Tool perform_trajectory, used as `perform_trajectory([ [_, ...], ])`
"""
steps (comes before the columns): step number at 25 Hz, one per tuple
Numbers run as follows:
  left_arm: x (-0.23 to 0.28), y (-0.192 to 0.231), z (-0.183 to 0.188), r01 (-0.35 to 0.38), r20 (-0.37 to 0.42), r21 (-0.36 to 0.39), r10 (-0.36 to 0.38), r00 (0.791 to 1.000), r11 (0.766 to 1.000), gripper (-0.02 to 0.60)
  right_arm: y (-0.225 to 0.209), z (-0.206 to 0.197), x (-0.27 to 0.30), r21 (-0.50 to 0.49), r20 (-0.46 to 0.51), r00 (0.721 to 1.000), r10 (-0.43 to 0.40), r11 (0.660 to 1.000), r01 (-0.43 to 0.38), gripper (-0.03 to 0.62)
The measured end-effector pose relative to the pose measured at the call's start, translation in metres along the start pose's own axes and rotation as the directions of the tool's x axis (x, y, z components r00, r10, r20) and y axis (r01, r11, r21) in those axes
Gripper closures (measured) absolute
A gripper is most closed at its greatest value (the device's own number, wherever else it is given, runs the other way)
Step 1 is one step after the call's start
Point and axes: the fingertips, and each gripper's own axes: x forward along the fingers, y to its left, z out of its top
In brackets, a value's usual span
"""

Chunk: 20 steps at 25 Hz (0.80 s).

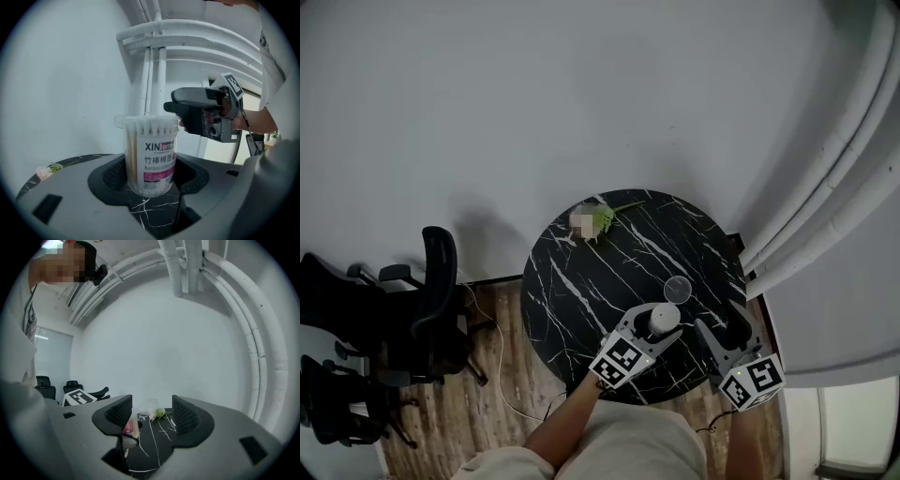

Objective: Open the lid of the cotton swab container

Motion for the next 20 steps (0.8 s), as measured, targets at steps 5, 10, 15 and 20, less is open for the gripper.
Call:
perform_trajectory([
  [5, -0.011, 0.016, -0.005, -0.094, 0.004, -0.026, 0.094, 0.996, 0.995, 0.318, 0.013, -0.032, -0.014, 0.026, -0.020, 1.000, 0.020, 0.999, -0.019, 0.303],
  [10, -0.018, 0.025, 0.002, -0.138, 0.013, -0.030, 0.139, 0.990, 0.990, 0.318, 0.019, -0.046, -0.015, 0.018, -0.055, 0.998, 0.013, 1.000, -0.012, 0.303],
  [15, -0.020, 0.029, 0.002, -0.172, 0.013, -0.032, 0.173, 0.985, 0.985, 0.318, 0.028, -0.048, -0.013, 0.042, -0.035, 0.999, 0.026, 0.999, -0.024, 0.307],
  [20, -0.018, 0.027, 0.001, -0.171, 0.014, -0.040, 0.172, 0.985, 0.984, 0.318, 0.032, -0.050, -0.012, 0.057, -0.042, 0.999, 0.018, 0.998, -0.015, 0.376],
])
